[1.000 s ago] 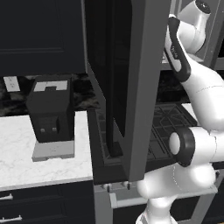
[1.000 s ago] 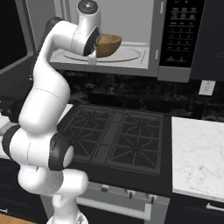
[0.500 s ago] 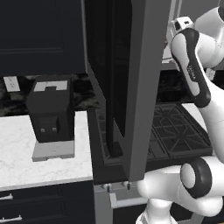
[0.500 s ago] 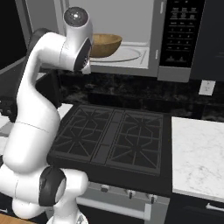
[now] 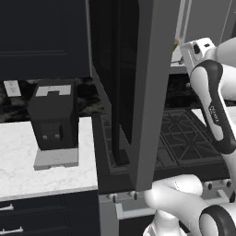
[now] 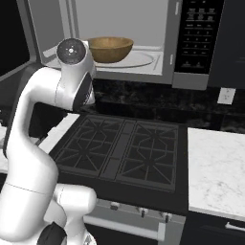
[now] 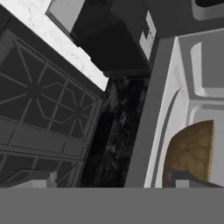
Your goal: Pick the lemon from the sink and place it in the bowl. Then pick the bowl and place it in the microwave. Then close the microwave door and press the start button.
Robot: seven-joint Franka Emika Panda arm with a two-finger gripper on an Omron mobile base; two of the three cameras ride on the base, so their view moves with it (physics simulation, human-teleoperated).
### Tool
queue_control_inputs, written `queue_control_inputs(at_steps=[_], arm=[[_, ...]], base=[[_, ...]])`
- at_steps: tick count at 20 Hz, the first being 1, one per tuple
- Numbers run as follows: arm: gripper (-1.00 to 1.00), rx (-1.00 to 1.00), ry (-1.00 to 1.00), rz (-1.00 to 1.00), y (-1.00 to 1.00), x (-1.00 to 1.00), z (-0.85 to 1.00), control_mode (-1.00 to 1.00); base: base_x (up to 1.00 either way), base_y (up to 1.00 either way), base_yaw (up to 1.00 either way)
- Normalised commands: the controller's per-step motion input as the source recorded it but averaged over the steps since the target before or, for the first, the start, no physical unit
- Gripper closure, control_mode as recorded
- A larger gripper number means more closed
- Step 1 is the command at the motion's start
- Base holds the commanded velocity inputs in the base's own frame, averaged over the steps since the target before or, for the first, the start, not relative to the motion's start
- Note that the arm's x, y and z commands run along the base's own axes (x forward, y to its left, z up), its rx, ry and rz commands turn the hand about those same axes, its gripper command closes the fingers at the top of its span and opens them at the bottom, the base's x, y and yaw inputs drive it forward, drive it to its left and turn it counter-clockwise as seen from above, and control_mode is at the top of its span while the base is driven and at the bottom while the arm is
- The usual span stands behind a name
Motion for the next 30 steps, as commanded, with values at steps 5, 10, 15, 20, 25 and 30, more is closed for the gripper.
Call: queue_control_inputs(at_steps=[5, 10, 15, 20, 25, 30], arm=[[-1.00, -0.13, 0.03, 0.00, -0.14, 0.00, -0.41, -1.00], [-1.00, -0.17, 0.01, -0.07, -0.24, 0.00, -0.36, -1.00], [-1.00, -0.20, 0.04, -0.19, -0.16, -0.01, -0.45, -1.00], [-1.00, -0.23, 0.01, -0.26, -0.07, -0.16, -0.46, -1.00], [-1.00, -0.25, 0.00, -0.30, -0.05, -0.20, -0.41, -1.00], [-1.00, -0.30, 0.00, -0.25, 0.00, -0.25, -0.17, -1.00]], base=[[0.00, 0.00, 0.00], [0.00, 0.00, 0.00], [0.00, 0.00, 0.00], [0.00, 0.00, 0.00], [0.00, 0.00, 0.00], [0.00, 0.00, 0.00]])
